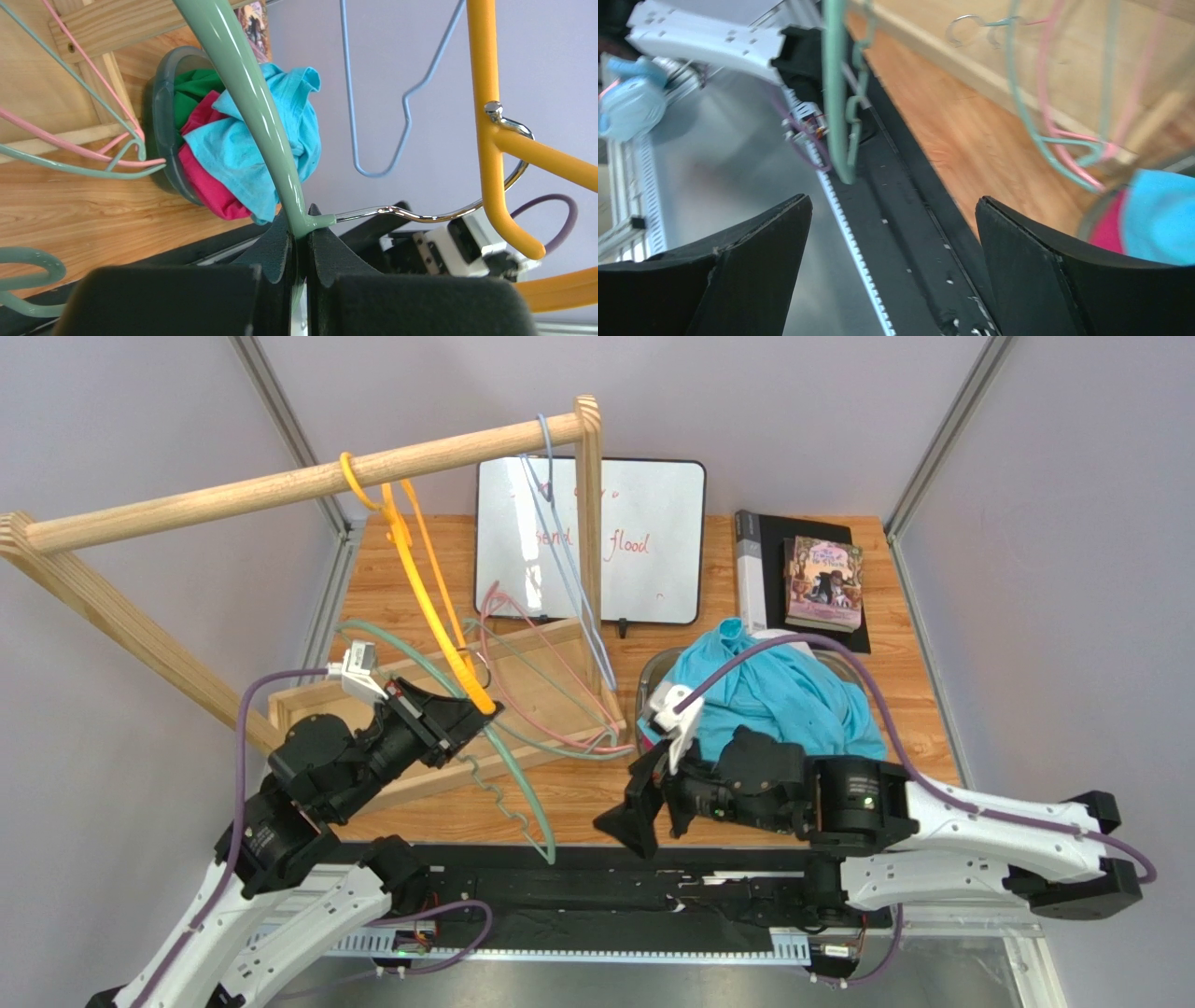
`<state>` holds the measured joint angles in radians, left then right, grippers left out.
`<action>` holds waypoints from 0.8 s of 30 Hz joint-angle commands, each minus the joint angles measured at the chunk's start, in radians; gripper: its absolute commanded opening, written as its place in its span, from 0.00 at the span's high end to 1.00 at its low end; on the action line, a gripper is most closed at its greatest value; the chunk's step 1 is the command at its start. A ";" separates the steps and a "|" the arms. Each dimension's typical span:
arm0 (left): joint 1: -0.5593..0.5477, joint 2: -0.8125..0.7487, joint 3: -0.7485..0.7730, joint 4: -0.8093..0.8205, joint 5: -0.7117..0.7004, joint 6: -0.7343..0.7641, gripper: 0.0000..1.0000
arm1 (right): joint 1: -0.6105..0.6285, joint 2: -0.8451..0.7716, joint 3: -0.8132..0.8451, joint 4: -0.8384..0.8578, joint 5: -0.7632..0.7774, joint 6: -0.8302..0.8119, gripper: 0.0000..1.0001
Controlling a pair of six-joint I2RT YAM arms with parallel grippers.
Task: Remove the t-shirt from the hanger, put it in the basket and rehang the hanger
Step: Pass the hanger from the left arm to the right
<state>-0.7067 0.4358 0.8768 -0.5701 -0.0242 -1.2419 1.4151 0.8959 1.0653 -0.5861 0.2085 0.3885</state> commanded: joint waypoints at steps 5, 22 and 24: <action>-0.008 -0.081 -0.055 0.081 0.001 -0.117 1.00 | 0.104 0.205 -0.025 0.410 -0.015 -0.030 0.09; -0.008 -0.147 -0.016 0.050 -0.057 -0.091 0.98 | 0.117 0.262 -0.149 0.744 0.193 0.035 1.00; -0.008 -0.147 -0.012 0.029 -0.062 -0.082 0.87 | 0.116 0.246 -0.165 0.770 0.219 0.050 1.00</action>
<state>-0.7094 0.2890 0.8127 -0.5331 -0.0898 -1.3643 1.5402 1.1637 0.9150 0.0299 0.3103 0.3878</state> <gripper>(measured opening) 0.044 0.047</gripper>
